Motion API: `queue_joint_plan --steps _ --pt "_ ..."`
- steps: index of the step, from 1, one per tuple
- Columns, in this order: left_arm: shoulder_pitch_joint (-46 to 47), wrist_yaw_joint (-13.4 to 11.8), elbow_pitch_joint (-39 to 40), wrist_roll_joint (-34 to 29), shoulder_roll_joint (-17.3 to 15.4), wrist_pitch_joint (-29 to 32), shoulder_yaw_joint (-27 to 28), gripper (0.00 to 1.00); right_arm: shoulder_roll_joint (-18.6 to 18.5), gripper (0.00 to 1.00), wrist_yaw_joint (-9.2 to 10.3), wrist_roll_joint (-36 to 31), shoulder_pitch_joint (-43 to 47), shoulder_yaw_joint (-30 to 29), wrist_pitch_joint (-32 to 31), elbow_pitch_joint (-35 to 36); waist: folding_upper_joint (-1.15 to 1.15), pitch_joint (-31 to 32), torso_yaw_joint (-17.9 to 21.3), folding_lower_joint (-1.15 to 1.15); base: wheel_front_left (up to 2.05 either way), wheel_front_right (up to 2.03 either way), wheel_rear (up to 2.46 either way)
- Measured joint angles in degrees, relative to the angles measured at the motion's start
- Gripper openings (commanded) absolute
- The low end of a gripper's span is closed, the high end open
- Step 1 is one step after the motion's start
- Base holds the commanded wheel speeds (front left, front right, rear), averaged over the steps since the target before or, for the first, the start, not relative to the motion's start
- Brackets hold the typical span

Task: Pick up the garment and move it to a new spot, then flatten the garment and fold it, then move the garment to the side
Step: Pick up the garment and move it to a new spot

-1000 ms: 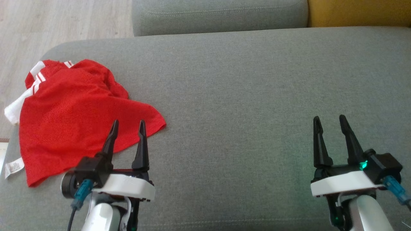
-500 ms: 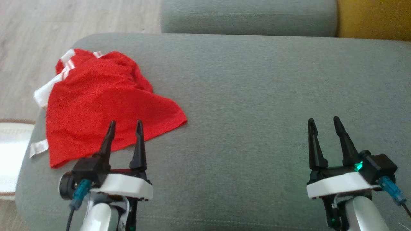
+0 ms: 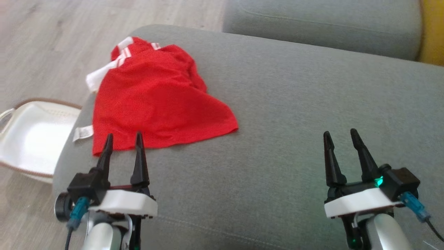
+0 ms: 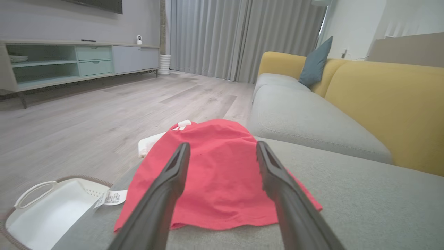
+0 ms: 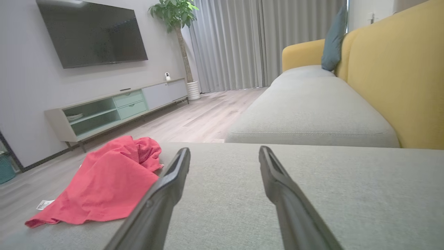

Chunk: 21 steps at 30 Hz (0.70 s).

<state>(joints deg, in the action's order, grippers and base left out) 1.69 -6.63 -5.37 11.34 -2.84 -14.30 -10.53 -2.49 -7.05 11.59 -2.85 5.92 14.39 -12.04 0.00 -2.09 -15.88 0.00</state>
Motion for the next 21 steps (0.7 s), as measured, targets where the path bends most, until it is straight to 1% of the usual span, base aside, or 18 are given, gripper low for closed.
queue_joint_plan --steps 5,9,17,21 --pt "-1.07 0.0 0.11 -0.01 0.0 0.0 0.19 1.0 0.0 1.0 0.0 0.11 0.04 0.87 0.0 -0.12 0.0 0.4 -2.47 0.0 0.0 0.0 0.0" --pt "-1.43 0.0 0.21 -0.02 0.0 0.0 0.25 1.0 0.0 1.0 0.0 0.52 0.07 0.99 0.0 -0.24 0.0 0.79 -3.46 0.0 0.0 0.0 0.0" --pt "-1.44 0.0 0.53 -0.18 0.0 0.0 0.75 1.0 0.0 1.0 0.0 0.63 0.13 1.38 0.0 -0.44 0.0 1.02 -3.14 0.0 0.0 0.0 0.0" --pt "-1.42 0.1 1.15 -0.21 0.0 0.0 2.52 1.0 0.0 1.0 0.0 0.96 0.13 1.22 0.0 -0.43 0.0 0.29 -2.42 0.0 0.0 0.0 0.0"
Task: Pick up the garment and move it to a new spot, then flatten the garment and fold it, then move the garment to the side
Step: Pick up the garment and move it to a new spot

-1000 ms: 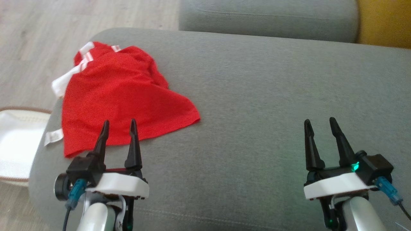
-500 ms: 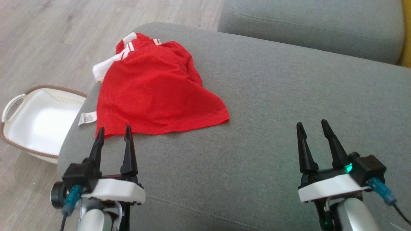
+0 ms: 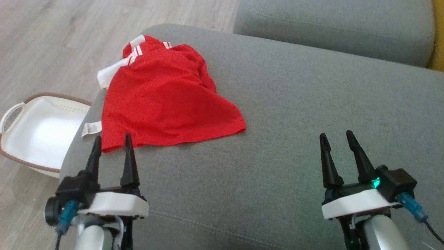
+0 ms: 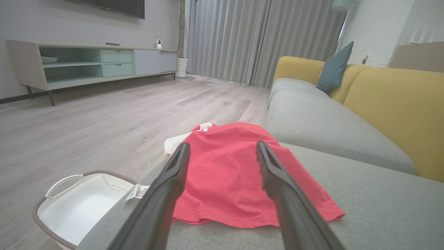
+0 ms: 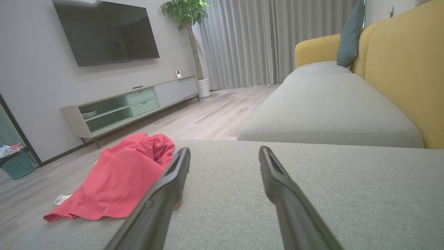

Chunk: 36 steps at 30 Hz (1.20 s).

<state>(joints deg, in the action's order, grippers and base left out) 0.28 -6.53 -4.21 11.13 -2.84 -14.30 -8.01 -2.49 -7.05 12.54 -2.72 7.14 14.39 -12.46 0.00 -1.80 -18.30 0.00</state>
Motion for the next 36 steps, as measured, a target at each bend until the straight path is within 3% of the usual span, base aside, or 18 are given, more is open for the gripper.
queue_joint_plan --steps 10,17,20,28,36 --pt "7.6 4.16 -2.59 -2.09 -0.56 -0.01 5.47 1.0 0.01 1.0 0.0 -2.07 -1.62 -5.89 0.0 1.93 0.0 -6.1 2.24 0.0 0.0 0.0 0.0" --pt "19.26 9.4 -13.03 -2.48 -5.84 -0.12 6.64 1.0 0.0 1.0 0.0 -2.41 -6.17 -11.63 0.0 3.81 0.0 -11.43 4.13 -0.01 0.0 0.0 0.0" --pt "25.94 11.71 -18.71 -2.31 -9.09 3.49 6.42 1.0 -0.02 1.0 0.0 -2.44 -7.86 -13.52 0.01 5.12 0.0 -14.08 5.31 -0.01 0.0 0.0 0.0" --pt "42.53 14.04 -29.8 0.53 -15.29 14.4 -2.64 1.0 -0.07 1.0 0.0 -3.05 -10.89 -15.27 0.09 7.67 0.0 -20.28 8.16 -0.02 0.0 0.0 0.0" --pt "49.82 14.11 -37.49 10.69 -20.37 22.38 -15.19 1.0 -0.07 1.0 0.0 -3.35 -11.35 -14.57 0.1 8.54 0.0 -24.26 10.48 -0.01 0.0 0.0 0.0"
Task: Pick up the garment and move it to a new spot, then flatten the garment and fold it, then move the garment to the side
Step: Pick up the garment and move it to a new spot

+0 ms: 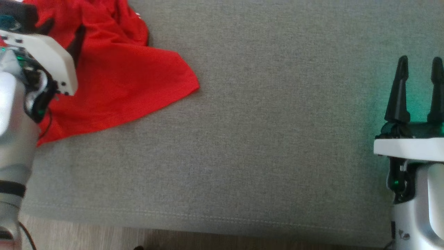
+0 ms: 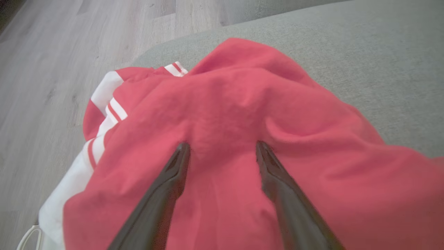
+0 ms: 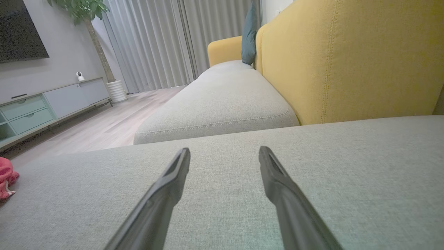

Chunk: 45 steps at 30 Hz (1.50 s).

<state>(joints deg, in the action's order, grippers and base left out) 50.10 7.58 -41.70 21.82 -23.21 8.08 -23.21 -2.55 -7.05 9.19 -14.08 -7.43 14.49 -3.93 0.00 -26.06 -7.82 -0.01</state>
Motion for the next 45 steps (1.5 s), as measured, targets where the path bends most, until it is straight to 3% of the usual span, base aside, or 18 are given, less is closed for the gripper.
queue_joint_plan --steps 9,10,11,12,21,30,40,45 --pt "4.52 0.0 -6.02 6.26 -2.42 -0.64 -6.33 1.0 0.0 1.0 0.0 -0.2 -0.99 0.76 0.14 0.8 0.0 -2.35 1.54 0.01 0.0 0.0 0.0" --pt "4.66 0.0 -6.69 6.9 -2.46 -0.71 -6.95 0.52 0.0 1.0 0.0 -0.2 -0.99 0.76 0.14 0.81 0.0 -2.5 1.61 0.0 0.0 0.0 0.0" --pt "4.77 0.0 -7.32 7.37 -2.48 -1.16 -7.5 0.37 0.0 1.0 0.0 -0.2 -0.99 0.76 0.14 0.82 0.0 -2.6 1.65 0.01 0.0 0.0 0.0" --pt "4.94 0.0 -7.97 7.7 -2.55 -1.71 -8.0 0.0 0.0 1.0 0.0 -0.2 -0.99 0.76 0.15 0.9 0.0 -2.7 1.68 0.01 0.0 0.0 0.0" --pt "8.34 -0.02 -12.47 8.15 -3.04 -12.17 -8.98 0.0 -0.01 1.0 0.0 -0.16 -0.99 1.14 0.14 -0.1 0.0 -0.11 1.16 0.01 0.0 0.0 0.0" --pt "10.45 -2.02 -12.63 7.82 -3.2 -20.15 -7.73 0.0 0.0 1.0 0.0 1.22 -0.37 1.68 0.14 -1.46 0.0 4.74 0.71 0.02 0.0 0.0 0.0" --pt "9.49 -5.64 -1.76 7.5 -4.74 -22.39 -3.49 0.0 0.0 1.0 0.0 3.75 2.2 3.69 0.14 -2.65 0.0 10.51 1.19 0.02 0.0 0.0 0.0" --pt "2.39 -7.69 8.03 7.77 -4.25 -22.79 -1.44 0.0 0.0 1.0 0.0 4.48 3.42 4.49 0.14 -2.5 0.0 13.34 1.84 0.02 0.0 0.0 0.0"
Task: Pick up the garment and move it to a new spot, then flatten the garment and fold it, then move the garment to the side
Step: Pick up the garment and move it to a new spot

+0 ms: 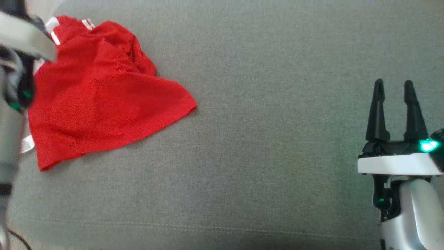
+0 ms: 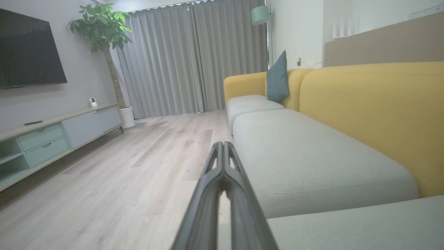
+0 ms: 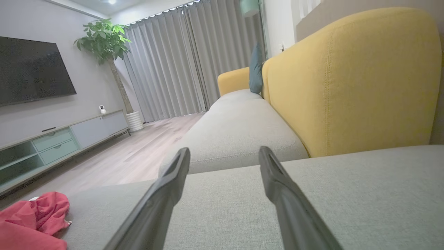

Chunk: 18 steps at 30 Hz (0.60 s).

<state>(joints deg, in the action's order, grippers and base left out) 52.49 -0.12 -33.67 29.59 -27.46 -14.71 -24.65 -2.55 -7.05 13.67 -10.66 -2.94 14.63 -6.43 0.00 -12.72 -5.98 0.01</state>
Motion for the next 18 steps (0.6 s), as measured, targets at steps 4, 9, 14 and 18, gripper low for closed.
queue_joint_plan --steps 4,9,14,18 --pt "-9.1 -2.59 6.41 0.33 1.48 0.0 0.41 0.0 0.01 1.0 0.0 0.0 0.86 1.32 0.0 0.68 0.0 2.19 0.52 0.0 0.0 0.0 0.0" --pt "-19.31 -6.66 13.96 0.31 3.16 0.0 0.89 0.0 0.0 1.0 0.0 0.02 1.96 2.16 0.0 1.57 0.0 4.83 0.65 0.0 0.0 0.0 0.0" --pt "-28.4 -9.77 19.17 0.31 5.81 0.0 0.87 0.0 0.0 1.0 0.0 0.01 4.74 3.39 0.0 1.72 0.0 7.11 0.0 0.0 0.0 0.0 0.0" --pt "-35.73 -12.2 21.83 -0.12 7.89 0.0 1.19 1.0 0.02 1.0 0.0 0.0 6.2 4.59 0.0 2.04 0.0 8.7 -0.73 0.0 0.0 0.0 0.0"
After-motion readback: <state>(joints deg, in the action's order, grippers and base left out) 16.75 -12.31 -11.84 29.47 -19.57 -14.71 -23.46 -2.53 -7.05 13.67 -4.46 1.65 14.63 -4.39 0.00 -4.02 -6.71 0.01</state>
